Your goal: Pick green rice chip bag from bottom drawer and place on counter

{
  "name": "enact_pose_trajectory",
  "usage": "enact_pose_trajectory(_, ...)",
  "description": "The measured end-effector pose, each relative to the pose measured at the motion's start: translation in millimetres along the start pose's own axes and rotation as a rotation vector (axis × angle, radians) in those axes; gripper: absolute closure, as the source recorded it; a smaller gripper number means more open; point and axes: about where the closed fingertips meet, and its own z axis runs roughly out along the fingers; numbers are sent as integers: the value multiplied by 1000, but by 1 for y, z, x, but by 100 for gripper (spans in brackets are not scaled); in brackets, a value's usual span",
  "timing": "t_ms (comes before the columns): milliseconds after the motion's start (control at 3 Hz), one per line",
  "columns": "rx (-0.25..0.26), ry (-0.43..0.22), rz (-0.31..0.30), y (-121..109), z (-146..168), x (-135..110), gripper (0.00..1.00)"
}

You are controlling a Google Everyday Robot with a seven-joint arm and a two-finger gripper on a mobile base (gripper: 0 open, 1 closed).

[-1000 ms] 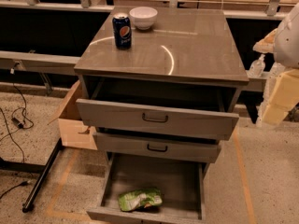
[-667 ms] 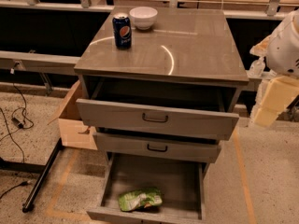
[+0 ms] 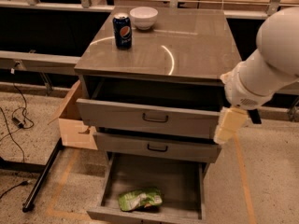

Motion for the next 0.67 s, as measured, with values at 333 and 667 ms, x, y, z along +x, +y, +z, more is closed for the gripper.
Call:
enact_pose_trajectory(333, 2, -33, 11, 4, 56, -2, 0)
enact_pose_trajectory(667, -7, -41, -1, 15, 92, -1, 0)
